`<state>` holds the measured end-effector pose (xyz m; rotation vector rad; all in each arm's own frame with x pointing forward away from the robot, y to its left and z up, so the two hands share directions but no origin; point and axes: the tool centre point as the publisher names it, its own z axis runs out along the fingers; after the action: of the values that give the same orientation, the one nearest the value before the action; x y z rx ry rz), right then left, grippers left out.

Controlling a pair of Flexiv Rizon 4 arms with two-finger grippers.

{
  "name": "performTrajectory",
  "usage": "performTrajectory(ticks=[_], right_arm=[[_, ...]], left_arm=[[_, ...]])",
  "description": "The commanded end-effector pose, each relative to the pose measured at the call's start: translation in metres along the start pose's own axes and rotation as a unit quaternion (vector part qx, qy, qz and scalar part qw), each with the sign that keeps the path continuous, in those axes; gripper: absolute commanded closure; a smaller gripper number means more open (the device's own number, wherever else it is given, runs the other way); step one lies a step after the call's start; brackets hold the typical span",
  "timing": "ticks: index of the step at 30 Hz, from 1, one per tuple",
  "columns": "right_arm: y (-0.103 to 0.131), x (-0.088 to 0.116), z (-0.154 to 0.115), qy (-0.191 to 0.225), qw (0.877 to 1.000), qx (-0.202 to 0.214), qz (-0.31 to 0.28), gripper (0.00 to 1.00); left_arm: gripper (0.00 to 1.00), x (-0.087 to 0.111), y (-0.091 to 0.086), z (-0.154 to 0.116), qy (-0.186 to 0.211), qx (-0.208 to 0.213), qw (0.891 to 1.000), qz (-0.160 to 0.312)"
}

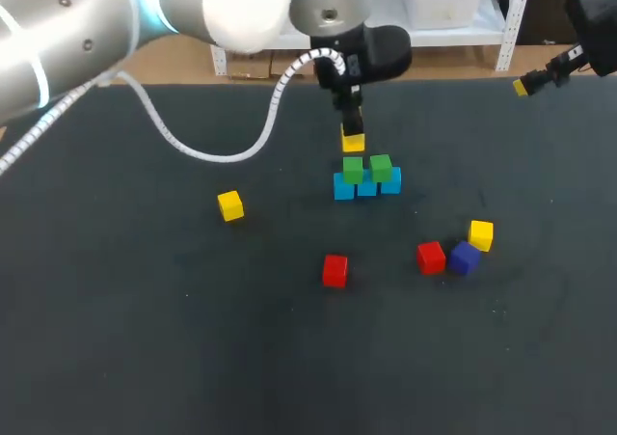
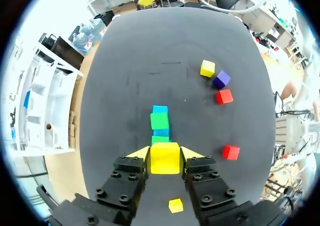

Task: Place the blue cubes, place green cubes on the blue cubes, place the yellow cubes on the green cubes, then place the red cubes on the yellow cubes, and place purple cube on the red cubes.

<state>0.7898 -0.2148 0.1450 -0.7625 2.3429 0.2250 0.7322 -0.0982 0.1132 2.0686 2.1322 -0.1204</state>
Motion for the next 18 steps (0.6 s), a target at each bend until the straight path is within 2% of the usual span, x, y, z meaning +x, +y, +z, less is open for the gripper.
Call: performTrajectory(ticks=[1, 18], right_arm=[[0.001, 0.000, -0.001, 0.000, 1.000, 0.001, 0.000, 0.00], [0.001, 0.000, -0.001, 0.000, 1.000, 0.001, 0.000, 0.00]], left_arm=[[1.00, -0.005, 0.009, 0.006, 0.000, 0.013, 1.000, -0.005], [1.00, -0.014, 0.008, 0.032, 0.002, 0.024, 1.000, -0.016]])
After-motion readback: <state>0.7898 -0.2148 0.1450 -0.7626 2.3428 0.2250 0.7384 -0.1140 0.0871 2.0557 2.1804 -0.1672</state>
